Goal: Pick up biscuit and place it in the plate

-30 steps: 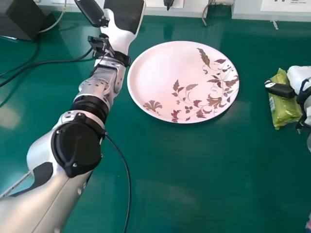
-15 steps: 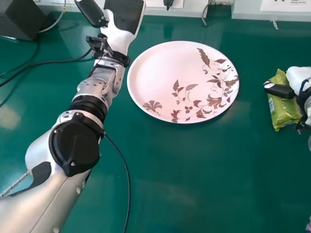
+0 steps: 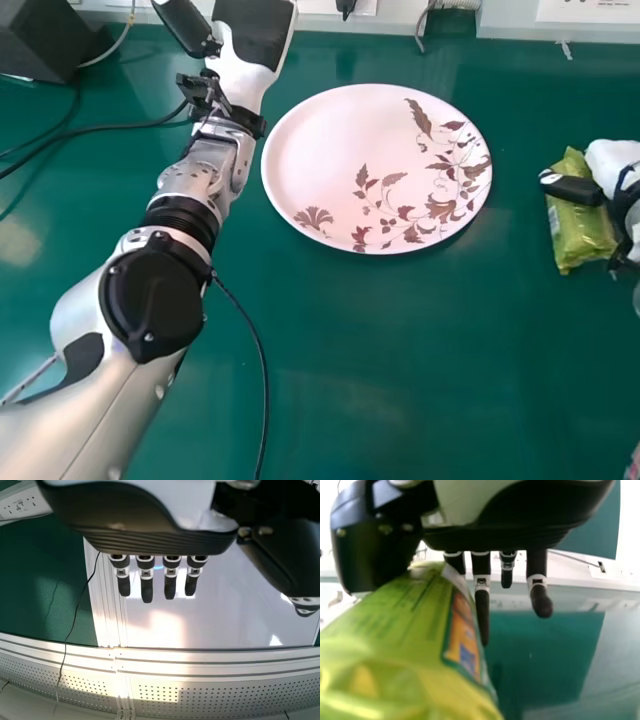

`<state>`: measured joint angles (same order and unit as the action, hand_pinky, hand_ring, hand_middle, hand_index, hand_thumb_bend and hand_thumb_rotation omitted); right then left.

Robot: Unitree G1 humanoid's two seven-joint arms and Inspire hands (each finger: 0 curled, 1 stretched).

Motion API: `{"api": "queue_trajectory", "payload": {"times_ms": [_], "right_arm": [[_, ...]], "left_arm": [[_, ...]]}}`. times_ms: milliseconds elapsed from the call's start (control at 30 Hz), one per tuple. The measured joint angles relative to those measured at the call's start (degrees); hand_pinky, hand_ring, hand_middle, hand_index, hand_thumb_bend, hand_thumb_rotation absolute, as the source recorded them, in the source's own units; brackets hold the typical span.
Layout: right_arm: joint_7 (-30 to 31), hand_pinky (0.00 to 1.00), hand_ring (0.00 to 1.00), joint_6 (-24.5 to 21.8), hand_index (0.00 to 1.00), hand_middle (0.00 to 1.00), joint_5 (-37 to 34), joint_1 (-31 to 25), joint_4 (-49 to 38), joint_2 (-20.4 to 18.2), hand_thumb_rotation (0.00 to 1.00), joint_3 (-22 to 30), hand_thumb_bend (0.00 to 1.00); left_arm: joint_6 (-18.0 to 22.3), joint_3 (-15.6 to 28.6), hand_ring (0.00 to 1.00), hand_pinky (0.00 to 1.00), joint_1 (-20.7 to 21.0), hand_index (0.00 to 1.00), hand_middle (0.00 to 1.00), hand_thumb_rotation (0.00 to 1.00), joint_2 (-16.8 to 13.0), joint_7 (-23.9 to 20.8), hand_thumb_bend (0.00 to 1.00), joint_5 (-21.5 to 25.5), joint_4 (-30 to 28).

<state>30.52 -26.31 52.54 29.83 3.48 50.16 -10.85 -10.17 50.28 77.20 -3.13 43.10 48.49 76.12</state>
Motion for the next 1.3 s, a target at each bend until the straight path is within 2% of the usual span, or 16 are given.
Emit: {"api": "queue_trajectory", "payload": {"times_ms": [267,467,733,1300], "right_arm": [[1.81,0.12,0.44,-1.01,0.48,0.47,0.11,-0.16,-3.04,0.29,0.0,1.06,0.5],[2.04,0.12,0.44,-1.63,0.48,0.48,0.82,-0.37,-5.2,0.67,0.0,1.99,0.5],[2.02,0.1,0.44,-1.62,0.48,0.47,0.82,-1.52,-7.16,0.93,0.0,3.54,0.5],[1.85,0.09,0.44,-0.93,0.48,0.47,-0.2,-1.61,-11.7,0.94,0.0,6.48,0.5]], "left_arm": [[0.17,0.04,0.95,0.99,0.0,1.0,1.0,0.39,-0.02,-0.04,1.0,-0.01,0.29],[0.23,0.04,0.93,0.96,0.0,1.0,1.0,0.39,-0.03,-0.21,1.0,-0.02,0.44],[0.24,0.05,0.95,0.98,0.0,1.0,1.0,0.38,-0.13,-0.36,1.0,-0.02,0.46],[1.77,-0.05,0.94,0.97,0.0,1.0,0.99,0.38,-0.12,-0.34,1.0,-0.13,0.47]]}}
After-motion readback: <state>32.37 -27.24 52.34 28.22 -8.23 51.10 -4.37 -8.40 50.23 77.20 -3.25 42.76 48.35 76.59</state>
